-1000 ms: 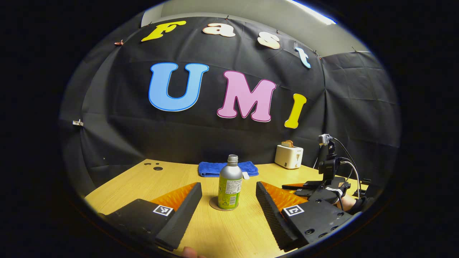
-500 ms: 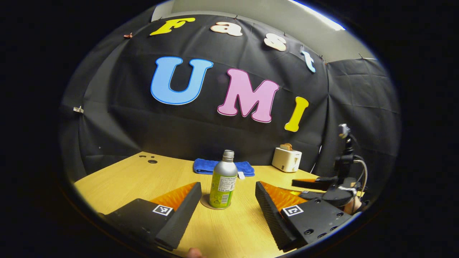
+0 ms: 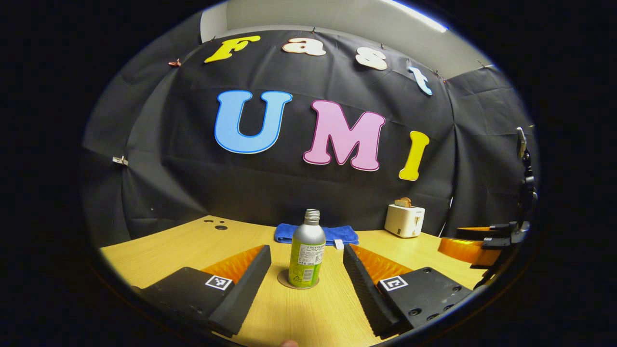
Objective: Open the teacup lid with one hand, grasp the water bottle and pour water into the teacup with the other hand; after pouring, place the water bottle on the coaster and then close the teacup lid.
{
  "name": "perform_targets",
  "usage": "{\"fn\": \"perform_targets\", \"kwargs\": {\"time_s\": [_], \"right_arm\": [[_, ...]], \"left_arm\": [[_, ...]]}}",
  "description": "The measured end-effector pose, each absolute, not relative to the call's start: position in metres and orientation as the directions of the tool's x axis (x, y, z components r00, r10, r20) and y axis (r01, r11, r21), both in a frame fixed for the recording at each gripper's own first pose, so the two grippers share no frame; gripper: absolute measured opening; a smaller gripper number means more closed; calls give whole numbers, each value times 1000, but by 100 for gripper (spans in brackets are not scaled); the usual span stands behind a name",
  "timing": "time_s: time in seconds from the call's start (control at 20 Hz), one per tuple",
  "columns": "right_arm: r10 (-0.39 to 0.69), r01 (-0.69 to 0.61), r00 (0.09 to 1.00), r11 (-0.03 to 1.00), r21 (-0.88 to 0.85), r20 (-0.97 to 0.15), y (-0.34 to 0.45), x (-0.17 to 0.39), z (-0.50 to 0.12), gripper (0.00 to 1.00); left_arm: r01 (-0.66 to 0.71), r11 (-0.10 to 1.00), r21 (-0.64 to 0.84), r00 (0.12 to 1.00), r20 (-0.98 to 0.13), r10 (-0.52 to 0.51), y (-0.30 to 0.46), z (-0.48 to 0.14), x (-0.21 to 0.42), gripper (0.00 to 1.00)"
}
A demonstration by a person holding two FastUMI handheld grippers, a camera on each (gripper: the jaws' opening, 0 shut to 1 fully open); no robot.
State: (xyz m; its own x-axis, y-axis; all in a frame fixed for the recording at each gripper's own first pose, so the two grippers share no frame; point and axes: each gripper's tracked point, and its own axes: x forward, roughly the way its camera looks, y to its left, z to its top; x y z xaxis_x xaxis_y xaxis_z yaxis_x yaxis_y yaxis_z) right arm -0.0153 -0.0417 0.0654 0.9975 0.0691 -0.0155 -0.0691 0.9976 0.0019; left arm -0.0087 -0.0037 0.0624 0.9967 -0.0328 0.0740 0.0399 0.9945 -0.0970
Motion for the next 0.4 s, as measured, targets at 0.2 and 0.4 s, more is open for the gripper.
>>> {"fn": "perform_targets", "kwargs": {"time_s": [0.2, 0.4], "right_arm": [[46, -46, 999, 999, -8, -4, -56, -37, 65, 98], [53, -53, 999, 998, 18, 8, -57, -47, 63, 98]], "left_arm": [[-6, 999, -49, 998, 56, 9, -3, 46, -24, 95], [-10, 999, -38, 999, 53, 12, -5, 41, -32, 95]]}}
